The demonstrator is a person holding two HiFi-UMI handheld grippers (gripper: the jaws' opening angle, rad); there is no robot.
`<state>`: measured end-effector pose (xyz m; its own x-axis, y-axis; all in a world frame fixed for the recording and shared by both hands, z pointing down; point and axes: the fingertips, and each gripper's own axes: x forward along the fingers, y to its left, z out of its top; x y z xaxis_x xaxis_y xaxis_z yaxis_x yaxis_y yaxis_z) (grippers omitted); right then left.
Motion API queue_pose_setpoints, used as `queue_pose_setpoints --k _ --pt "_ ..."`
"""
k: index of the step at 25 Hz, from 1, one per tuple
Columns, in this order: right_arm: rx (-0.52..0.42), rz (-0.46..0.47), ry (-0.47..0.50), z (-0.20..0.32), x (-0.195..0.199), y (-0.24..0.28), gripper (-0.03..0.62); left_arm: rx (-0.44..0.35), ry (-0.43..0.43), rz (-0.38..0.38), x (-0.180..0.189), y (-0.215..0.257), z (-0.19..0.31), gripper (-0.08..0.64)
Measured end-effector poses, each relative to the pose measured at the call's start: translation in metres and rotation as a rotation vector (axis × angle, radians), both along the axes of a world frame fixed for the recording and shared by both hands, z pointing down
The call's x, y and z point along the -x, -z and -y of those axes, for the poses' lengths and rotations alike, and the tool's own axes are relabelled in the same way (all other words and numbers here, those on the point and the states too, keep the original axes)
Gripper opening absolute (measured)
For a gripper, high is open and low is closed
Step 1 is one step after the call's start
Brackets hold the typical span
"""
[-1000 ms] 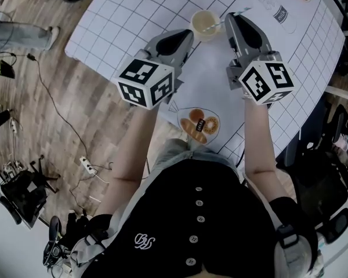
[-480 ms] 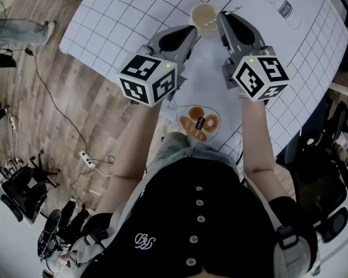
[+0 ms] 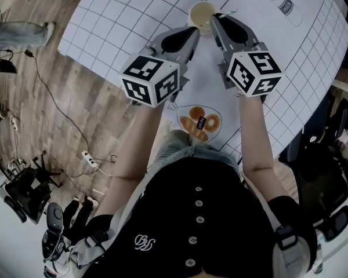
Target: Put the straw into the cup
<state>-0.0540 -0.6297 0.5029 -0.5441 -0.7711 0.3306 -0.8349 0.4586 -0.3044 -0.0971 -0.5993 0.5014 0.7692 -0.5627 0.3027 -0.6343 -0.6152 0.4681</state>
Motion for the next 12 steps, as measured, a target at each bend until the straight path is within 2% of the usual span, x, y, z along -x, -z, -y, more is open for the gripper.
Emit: queue_pose_setpoints --k 12 --pt "0.002 0.014 -0.055 0.007 -0.011 0.0 0.152 0.008 -0.01 -0.027 -0.008 0.003 -0.004 -0.002"
